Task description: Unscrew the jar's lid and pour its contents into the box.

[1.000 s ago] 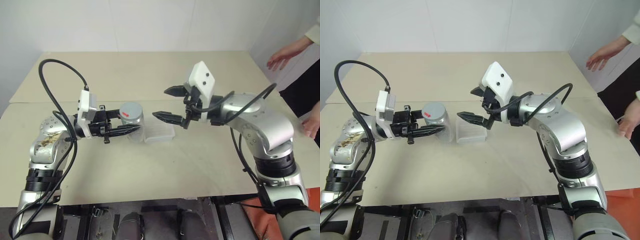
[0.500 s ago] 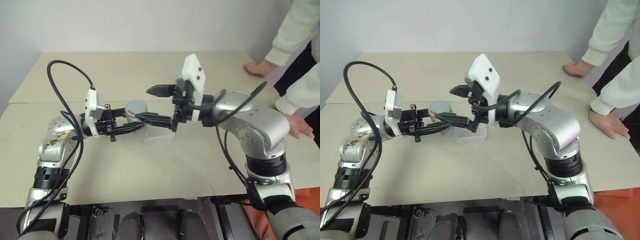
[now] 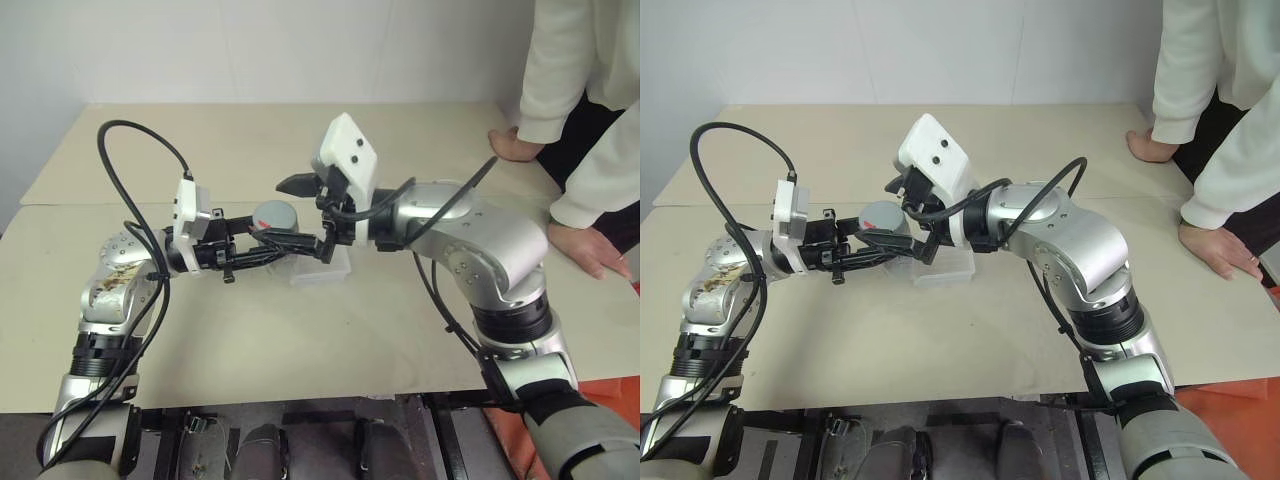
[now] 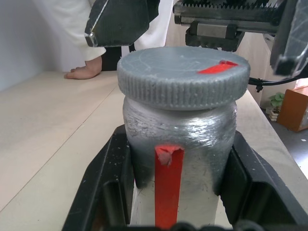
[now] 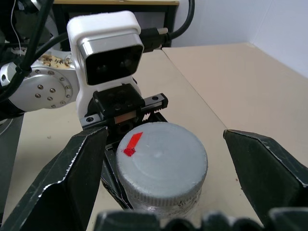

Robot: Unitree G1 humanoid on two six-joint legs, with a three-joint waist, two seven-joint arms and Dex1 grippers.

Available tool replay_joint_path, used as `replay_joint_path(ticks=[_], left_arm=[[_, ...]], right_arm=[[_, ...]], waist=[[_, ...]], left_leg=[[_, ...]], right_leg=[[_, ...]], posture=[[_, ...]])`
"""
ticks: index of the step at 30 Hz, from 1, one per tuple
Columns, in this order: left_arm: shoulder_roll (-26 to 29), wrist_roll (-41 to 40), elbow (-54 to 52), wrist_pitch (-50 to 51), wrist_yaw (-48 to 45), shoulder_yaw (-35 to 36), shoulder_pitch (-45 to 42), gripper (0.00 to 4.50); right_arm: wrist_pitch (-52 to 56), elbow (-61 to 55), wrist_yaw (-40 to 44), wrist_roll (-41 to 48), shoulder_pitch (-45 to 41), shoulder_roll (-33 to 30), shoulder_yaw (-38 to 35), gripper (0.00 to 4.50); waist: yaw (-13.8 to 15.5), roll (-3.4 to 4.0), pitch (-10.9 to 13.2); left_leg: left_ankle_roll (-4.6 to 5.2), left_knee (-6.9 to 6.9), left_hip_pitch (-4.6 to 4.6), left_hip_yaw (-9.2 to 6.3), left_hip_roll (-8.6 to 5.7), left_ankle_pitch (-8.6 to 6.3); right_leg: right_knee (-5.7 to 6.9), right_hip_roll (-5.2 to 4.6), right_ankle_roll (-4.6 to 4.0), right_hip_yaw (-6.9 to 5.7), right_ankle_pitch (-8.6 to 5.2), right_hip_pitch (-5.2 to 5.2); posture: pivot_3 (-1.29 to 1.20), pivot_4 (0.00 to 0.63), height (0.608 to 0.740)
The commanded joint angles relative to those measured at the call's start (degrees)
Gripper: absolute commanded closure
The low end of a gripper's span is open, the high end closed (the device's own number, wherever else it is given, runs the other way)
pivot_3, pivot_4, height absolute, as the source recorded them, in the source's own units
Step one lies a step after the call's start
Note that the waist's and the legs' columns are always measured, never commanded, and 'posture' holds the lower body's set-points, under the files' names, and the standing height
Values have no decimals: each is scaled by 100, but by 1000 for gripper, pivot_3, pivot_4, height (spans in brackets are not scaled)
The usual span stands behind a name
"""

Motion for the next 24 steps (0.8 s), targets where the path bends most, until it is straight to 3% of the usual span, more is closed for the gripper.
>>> replay_joint_path(ticks=[1, 2, 5, 8, 9, 18, 24], left_arm=[[68, -50, -174, -82, 20, 125, -25, 2515], [73, -57, -185, -76, 25, 134, -14, 2515], [97, -76, -231, -67, 22, 157, 32, 2515], [114, -73, -223, -72, 21, 166, 34, 2515], [117, -69, -206, -78, 19, 166, 24, 2515], [126, -77, -274, -26, 9, 120, 193, 2515], [274, -48, -402, 12, -150, 36, 654, 2515]], right_arm=[[-19, -99, 71, -15, -129, 22, -11, 24], [-24, -88, 82, -24, -134, 25, 5, 24], [-43, -82, 101, -53, -135, 33, 26, 602], [-49, -64, 101, -76, -141, 49, 9, 1612], [-54, -55, 101, -86, -144, 58, 5, 1753], [-41, -38, 70, -104, -190, 47, -147, 1753], [-98, 193, 119, 170, -502, -80, -759, 1753]], waist=[[-1, 0, 0], [-1, 0, 0], [0, 0, 0], [0, 0, 0], [0, 0, 0], [-1, 0, 0], [-5, 1, 0]], left_leg=[[0, 0, 0, 0, 0, 0], [0, 0, 0, 0, 0, 0], [0, 0, 0, 0, 0, 0], [0, 0, 0, 0, 0, 0], [0, 0, 0, 0, 0, 0], [0, 0, 0, 0, 0, 0], [0, -1, 0, 0, 1, 0]], right_leg=[[0, 0, 0, 0, 0, 0], [0, 0, 0, 0, 0, 0], [0, 0, 0, 0, 0, 0], [0, 0, 0, 0, 0, 0], [0, 0, 0, 0, 0, 0], [0, 0, 0, 0, 0, 0], [0, 0, 0, 0, 0, 0]], posture=[[0, 150, 740], [0, 150, 740], [0, 150, 740], [0, 150, 740], [0, 150, 740], [0, 150, 740], [0, 150, 740]])
